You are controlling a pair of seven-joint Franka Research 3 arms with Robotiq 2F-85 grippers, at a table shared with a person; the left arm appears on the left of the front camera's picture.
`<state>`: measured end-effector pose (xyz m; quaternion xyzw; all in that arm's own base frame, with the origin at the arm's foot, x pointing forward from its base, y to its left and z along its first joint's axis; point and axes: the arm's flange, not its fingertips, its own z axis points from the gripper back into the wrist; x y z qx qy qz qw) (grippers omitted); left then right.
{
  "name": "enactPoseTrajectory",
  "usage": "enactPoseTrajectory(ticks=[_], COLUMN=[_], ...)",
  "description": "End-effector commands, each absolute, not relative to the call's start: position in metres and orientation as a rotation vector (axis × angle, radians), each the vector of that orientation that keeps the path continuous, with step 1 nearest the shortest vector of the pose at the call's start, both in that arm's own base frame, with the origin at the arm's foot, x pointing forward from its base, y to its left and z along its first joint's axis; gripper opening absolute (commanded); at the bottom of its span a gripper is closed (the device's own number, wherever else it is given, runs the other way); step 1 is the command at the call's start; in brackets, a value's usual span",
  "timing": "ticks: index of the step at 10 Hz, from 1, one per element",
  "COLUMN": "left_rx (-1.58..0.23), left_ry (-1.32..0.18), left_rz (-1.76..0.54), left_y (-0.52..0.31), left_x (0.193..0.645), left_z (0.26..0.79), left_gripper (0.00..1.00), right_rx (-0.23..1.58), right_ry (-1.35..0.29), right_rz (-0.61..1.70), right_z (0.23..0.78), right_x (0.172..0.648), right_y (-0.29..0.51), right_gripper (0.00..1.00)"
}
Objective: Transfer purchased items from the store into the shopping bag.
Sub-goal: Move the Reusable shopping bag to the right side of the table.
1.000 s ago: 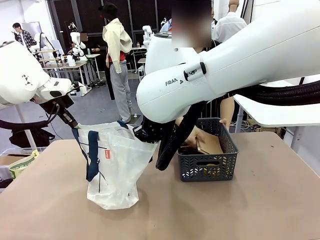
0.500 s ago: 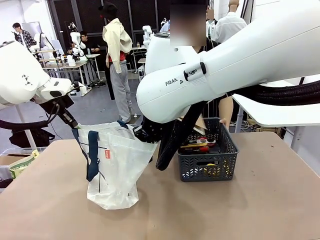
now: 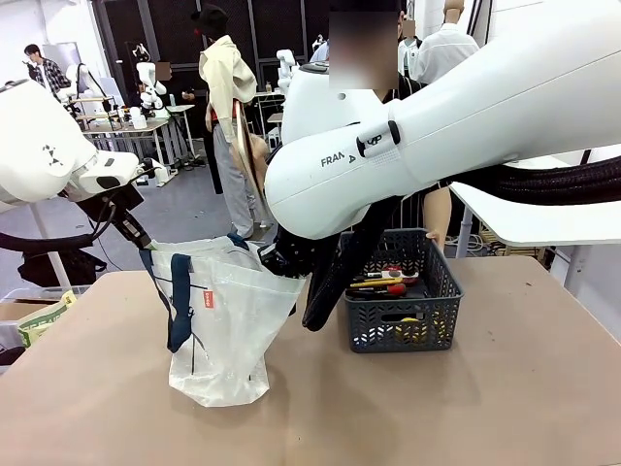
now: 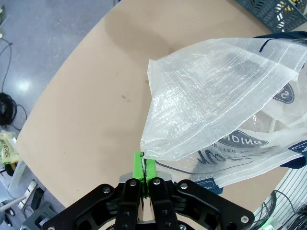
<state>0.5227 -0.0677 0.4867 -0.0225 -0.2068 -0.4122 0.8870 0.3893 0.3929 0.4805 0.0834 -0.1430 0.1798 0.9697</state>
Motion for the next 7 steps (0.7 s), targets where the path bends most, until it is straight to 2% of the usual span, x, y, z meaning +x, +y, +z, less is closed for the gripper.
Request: enactPoseTrajectory(ticks=[1,7], left_rx=[-0.047,-0.047], left_ry=[-0.425,-0.425], left_rz=[-0.842,-0.842], left_y=[-0.0669,-0.0669], left_x=[0.5202,0.5202], left_z=[0.4894,0.4894], left_gripper=[0.0,0.0], right_rx=[0.167,0.167], right_ry=[-0.286,-0.286], right_rz=[0.356,0.356], right_z=[0.4803,0.4803], right_x=[0.3897,0.3897], right_y=[0.393,0.393], right_gripper=[0.0,0.0])
